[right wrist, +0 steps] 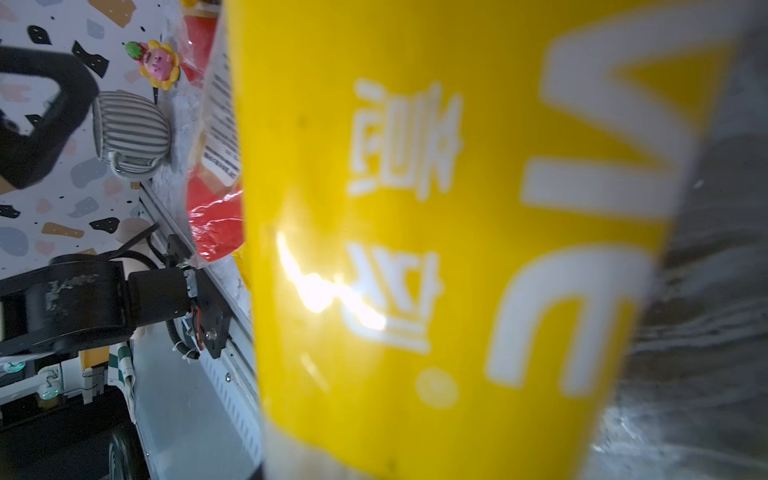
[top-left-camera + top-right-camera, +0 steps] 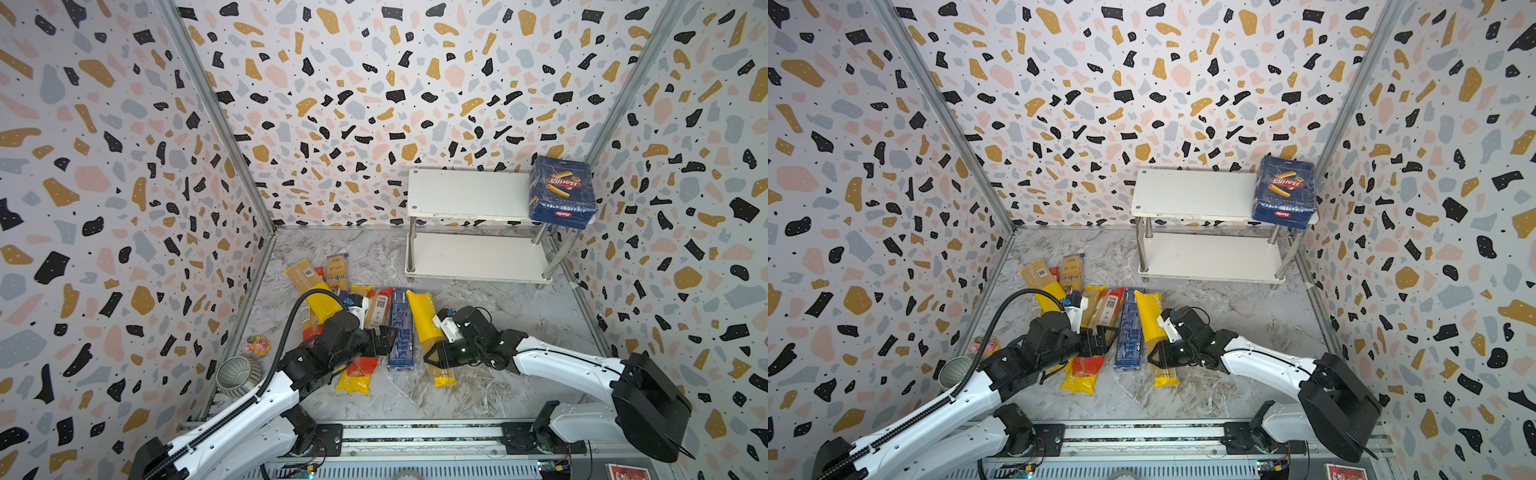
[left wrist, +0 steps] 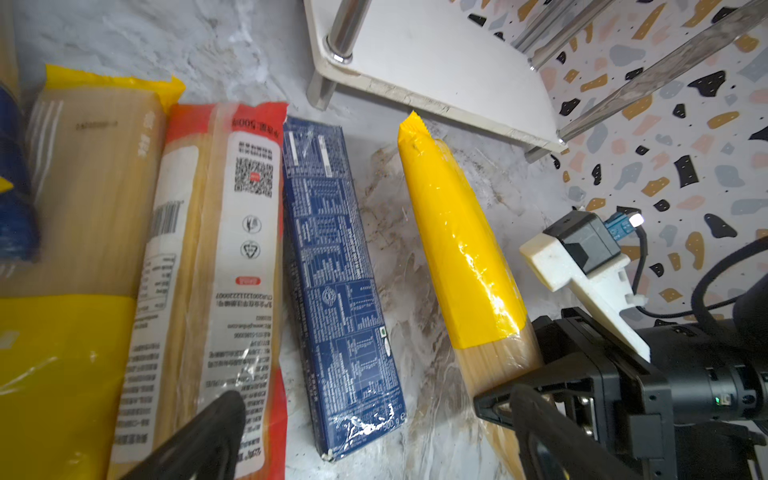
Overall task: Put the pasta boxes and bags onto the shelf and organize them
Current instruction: 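Lift the yellow PASTATIME bag with the right gripper toward the shelf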
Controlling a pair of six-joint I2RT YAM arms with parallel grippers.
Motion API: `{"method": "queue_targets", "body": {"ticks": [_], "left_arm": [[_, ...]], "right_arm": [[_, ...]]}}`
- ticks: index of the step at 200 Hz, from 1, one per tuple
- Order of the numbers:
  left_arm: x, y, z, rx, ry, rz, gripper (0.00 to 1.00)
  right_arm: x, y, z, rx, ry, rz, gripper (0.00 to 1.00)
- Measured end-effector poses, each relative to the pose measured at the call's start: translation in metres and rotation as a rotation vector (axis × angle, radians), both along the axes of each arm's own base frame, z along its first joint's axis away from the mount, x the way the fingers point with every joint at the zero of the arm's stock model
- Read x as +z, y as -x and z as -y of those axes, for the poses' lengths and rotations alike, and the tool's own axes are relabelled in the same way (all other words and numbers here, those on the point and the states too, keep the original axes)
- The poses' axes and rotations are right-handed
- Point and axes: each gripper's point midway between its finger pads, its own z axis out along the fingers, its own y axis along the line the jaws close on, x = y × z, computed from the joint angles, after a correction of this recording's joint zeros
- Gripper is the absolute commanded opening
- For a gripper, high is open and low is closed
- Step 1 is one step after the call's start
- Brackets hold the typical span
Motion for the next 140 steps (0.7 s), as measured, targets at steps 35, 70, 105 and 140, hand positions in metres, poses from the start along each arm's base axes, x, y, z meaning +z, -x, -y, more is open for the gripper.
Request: {"method": "queue_targets", "body": {"ticks": [35, 70, 105, 140], "left_arm": [[0.022, -0.007, -0.003, 0.008, 0.005, 0.042, 0.99], [0.036, -0.01, -0.003, 0.003, 0.002, 0.063, 0.99], [0.051, -0.014, 0.003, -0.015, 0.007, 0.085, 0.99], [0.062, -0.016, 0.009, -0.04, 0.017, 0.1, 1.0]], "right_arm": [[0.067, -0.01, -0.004, 0.002, -0.05, 0.109, 0.16], [0.138, -0.024, -0.003, -0.02, -0.078, 0.237, 0.16], [0.201, -0.04, 0.008, -0.071, -0.046, 0.364, 0.16], [0.268, -0.068, 0.012, -0.133, -0.026, 0.505, 0.16]]}}
